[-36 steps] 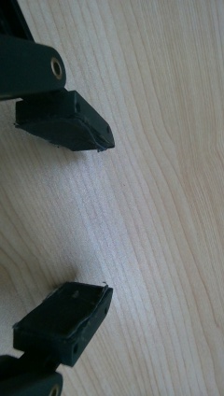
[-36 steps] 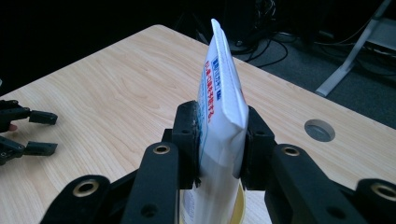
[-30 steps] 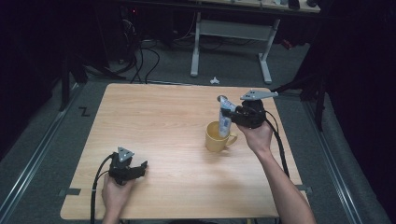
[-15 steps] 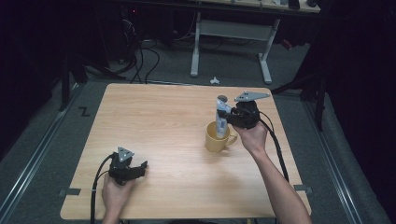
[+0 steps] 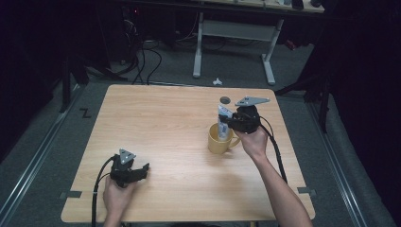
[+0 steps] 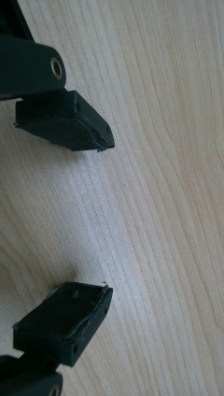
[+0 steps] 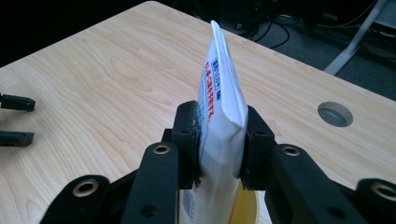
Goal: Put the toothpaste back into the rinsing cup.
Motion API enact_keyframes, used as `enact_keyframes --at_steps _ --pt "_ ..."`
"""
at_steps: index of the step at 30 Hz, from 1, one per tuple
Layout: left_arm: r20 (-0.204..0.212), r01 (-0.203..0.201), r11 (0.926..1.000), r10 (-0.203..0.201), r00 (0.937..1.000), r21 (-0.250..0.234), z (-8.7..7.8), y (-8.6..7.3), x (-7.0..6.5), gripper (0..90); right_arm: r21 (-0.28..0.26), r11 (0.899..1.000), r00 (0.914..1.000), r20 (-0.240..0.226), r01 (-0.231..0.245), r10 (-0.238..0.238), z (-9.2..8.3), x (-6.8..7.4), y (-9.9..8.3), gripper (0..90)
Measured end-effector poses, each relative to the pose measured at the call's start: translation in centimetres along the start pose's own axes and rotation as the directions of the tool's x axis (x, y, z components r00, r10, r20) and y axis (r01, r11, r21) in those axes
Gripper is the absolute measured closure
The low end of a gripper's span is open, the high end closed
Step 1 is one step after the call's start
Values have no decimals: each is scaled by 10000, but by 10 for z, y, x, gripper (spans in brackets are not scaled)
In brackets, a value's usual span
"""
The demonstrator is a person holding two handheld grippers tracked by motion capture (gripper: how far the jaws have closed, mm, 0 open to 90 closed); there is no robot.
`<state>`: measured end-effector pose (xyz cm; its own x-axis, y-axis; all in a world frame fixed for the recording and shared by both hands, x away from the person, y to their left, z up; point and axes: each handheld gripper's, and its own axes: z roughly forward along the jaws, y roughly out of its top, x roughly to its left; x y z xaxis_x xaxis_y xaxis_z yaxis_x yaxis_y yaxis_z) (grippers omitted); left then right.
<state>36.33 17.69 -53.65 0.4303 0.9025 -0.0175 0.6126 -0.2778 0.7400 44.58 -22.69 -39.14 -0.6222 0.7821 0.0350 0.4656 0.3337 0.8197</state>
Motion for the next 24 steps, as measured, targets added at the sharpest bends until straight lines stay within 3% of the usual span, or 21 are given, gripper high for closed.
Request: enact_keyframes --at_steps 24 --pt "9 -11 10000 11 10000 -1 0 0 0 241 203 9997 9999 -83 152 -150 17 7 -10 719"
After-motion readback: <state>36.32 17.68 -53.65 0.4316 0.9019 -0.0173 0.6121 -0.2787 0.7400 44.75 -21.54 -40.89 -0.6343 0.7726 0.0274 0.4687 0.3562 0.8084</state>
